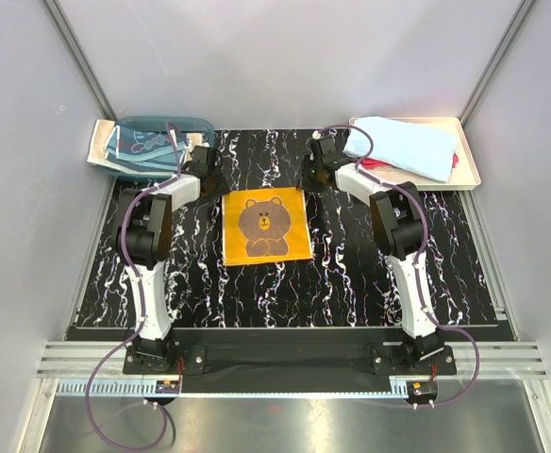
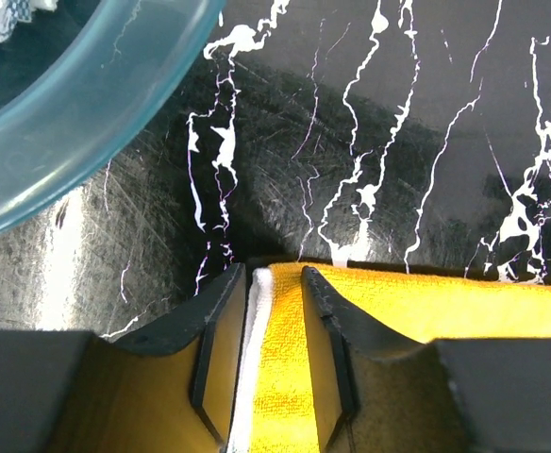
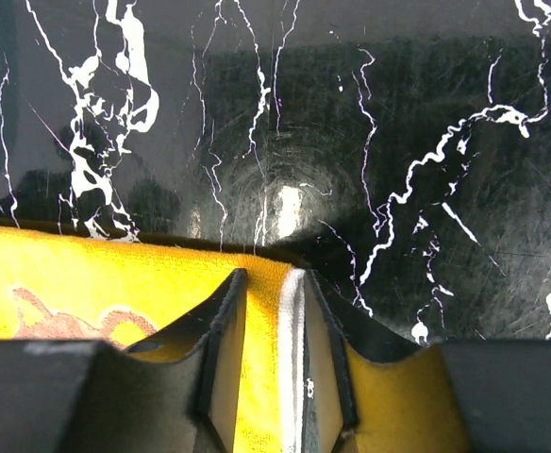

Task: Fold and stack the towels
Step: Fold the towel

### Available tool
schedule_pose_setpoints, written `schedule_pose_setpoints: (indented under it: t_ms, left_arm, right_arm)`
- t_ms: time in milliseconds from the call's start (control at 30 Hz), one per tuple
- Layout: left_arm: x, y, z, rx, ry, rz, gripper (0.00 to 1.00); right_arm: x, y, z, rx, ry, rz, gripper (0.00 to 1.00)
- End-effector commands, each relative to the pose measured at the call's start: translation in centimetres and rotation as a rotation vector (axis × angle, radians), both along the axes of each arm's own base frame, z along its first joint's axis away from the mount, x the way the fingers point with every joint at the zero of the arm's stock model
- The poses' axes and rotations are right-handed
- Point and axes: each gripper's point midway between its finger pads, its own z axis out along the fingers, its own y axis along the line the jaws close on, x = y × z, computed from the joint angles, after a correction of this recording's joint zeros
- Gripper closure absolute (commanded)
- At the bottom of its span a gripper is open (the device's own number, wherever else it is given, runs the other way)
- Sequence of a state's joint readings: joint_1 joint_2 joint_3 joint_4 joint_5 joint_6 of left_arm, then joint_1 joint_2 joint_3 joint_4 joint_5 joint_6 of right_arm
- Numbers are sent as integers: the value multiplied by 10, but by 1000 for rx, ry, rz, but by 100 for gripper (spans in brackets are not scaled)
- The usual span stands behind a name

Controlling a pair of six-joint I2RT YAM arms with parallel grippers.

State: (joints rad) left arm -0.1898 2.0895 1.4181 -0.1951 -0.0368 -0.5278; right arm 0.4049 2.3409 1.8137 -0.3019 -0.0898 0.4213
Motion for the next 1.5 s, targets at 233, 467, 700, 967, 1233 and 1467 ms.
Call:
schedule_pose_setpoints:
  t_ms: [233, 467, 700, 967, 1233, 1467]
  left_arm:
    - [-3, 1, -12, 3, 14, -12, 76]
    - [2, -3, -4, -19, -32, -25, 99]
    - [17, -10, 45, -74, -156, -27, 100]
    - [18, -10, 92, -107, -290, -22, 100]
    - [-10, -12, 90, -162, -293, -14, 100]
    - [-47, -15, 81, -188, -276, -14, 100]
  right_arm:
    - [2, 2, -11, -41, 0, 5, 82]
    - [4, -2, -6, -48, -25, -4, 93]
    - [21, -5, 36, -47, -141, -12, 97]
    - [18, -13, 90, -18, -260, -31, 98]
    - [-10, -12, 110, 81, -274, -28, 98]
    - [-47, -17, 89, 138, -223, -40, 98]
